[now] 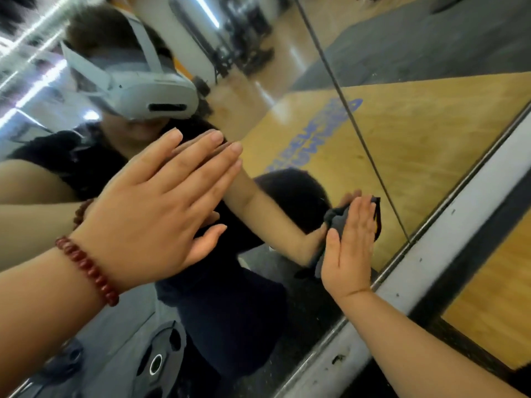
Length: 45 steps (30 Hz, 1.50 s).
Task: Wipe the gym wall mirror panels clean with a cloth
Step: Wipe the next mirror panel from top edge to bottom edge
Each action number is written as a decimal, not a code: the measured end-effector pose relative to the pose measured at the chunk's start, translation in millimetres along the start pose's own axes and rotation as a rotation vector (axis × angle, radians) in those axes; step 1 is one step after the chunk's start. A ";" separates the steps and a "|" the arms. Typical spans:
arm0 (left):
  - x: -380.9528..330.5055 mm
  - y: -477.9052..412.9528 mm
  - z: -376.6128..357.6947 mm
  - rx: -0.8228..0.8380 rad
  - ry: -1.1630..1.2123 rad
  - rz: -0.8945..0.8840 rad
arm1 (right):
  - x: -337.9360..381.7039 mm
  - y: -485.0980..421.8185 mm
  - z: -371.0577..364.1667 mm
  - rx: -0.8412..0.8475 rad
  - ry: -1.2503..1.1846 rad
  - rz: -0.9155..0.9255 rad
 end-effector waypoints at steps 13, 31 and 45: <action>-58.3 -31.8 -23.1 0.030 0.017 0.005 | 2.6 -46.4 1.7 -0.078 -0.034 0.013; -101.7 -47.7 -33.1 0.007 0.053 0.147 | -35.9 -46.0 11.1 -0.115 -0.121 -0.565; -119.2 -50.3 -43.4 -0.054 0.086 0.201 | 20.9 -70.5 9.8 -0.051 -0.078 0.118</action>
Point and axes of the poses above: each hand's wrist, its own y-axis away from the middle knuckle, its own z-axis out of the back of the hand, x = y × z, the point moved 2 cm from there along -y, towards the middle knuckle, and after that the axes turned 8 degrees about -x, right-handed, at the moved point
